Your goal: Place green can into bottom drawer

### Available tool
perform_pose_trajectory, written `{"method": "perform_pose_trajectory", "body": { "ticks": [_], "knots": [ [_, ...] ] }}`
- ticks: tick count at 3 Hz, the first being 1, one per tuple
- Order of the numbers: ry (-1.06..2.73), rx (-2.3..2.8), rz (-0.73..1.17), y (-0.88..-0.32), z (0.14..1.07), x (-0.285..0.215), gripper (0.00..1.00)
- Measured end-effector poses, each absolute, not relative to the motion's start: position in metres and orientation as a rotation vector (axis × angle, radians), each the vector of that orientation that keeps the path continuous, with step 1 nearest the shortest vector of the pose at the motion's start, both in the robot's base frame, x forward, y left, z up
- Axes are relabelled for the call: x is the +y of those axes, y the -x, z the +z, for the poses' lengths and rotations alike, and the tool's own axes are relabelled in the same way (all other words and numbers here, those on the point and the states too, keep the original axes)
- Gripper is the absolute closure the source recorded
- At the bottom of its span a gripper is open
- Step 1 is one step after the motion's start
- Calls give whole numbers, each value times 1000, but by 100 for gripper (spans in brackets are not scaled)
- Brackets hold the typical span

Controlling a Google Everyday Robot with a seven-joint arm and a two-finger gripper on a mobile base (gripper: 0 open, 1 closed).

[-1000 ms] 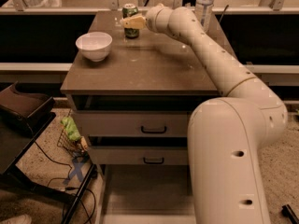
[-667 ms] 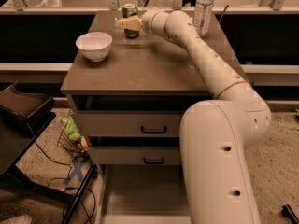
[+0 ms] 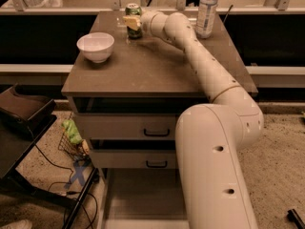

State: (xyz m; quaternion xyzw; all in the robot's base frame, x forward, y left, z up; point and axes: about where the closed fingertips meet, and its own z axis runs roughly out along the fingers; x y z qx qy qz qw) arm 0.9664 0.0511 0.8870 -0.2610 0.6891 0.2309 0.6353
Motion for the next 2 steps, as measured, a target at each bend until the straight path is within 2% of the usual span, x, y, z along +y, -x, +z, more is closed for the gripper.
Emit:
{"method": "perform_pose_trajectory", "body": {
  "ticks": [1,2],
  "knots": [
    [600,1576,532,-966,885,55,80],
    [602,1577,535,-966,884,58,100]
  ]
}}
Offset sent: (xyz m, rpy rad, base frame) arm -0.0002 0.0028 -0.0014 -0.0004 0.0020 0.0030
